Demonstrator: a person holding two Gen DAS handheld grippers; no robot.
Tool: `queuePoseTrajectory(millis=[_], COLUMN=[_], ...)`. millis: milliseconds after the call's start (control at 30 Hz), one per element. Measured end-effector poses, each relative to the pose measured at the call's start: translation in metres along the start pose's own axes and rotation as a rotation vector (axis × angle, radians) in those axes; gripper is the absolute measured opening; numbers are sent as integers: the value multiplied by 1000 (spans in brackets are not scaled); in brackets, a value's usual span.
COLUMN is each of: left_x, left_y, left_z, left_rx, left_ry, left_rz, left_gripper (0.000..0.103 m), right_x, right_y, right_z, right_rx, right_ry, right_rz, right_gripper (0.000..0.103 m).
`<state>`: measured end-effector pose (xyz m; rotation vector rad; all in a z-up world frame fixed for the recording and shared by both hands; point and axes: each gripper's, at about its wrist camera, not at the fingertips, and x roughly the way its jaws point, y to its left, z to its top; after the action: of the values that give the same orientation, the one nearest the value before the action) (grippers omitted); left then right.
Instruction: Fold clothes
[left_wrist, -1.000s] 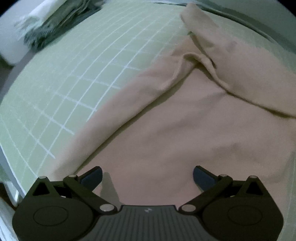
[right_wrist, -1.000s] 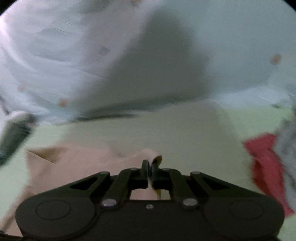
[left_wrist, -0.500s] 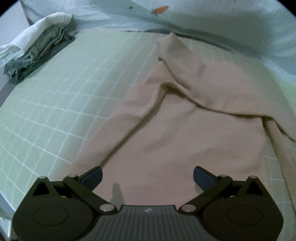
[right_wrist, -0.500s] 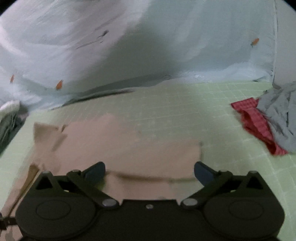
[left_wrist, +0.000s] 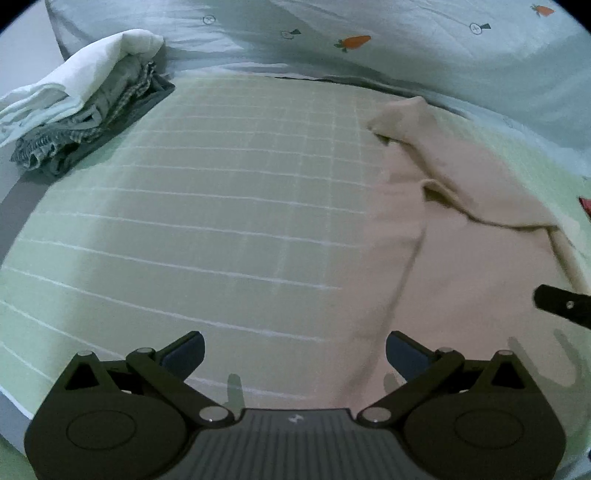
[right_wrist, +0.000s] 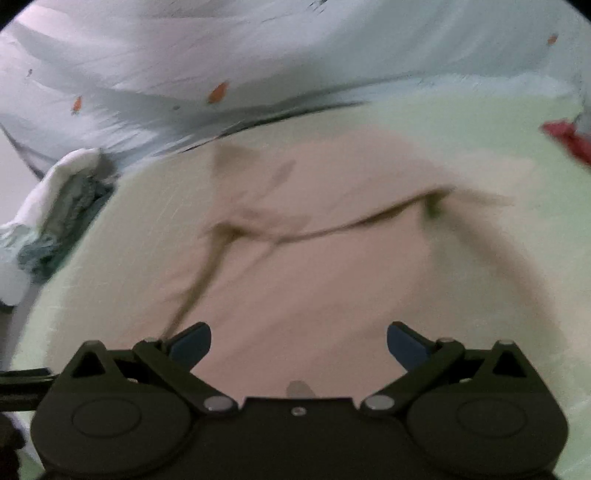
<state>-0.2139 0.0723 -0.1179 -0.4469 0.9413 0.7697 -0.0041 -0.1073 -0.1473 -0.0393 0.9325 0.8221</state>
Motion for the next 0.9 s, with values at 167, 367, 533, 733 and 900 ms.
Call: queuePoseTrajectory(millis=[167, 367, 533, 733, 900], left_x=[-5, -14, -16, -19, -18], left_y=[44, 81, 93, 101, 91], left_z=[3, 3, -1, -2, -1], left_rx=[69, 95, 122, 100, 91], left_ry=[-31, -45, -49, -58, -61], left_rz=[3, 27, 36, 32, 0], left_gripper=[103, 103, 103, 103, 103], right_x=[16, 33, 44, 45, 27], right_y=[48, 101, 130, 130, 128], right_z=[-30, -53, -63, -62, -56], right_rx=[81, 69, -1, 13, -19], right_ry=[10, 72, 112, 93, 32], right_rz=[46, 128, 146, 107, 100], right_gripper=[96, 65, 33, 2, 2])
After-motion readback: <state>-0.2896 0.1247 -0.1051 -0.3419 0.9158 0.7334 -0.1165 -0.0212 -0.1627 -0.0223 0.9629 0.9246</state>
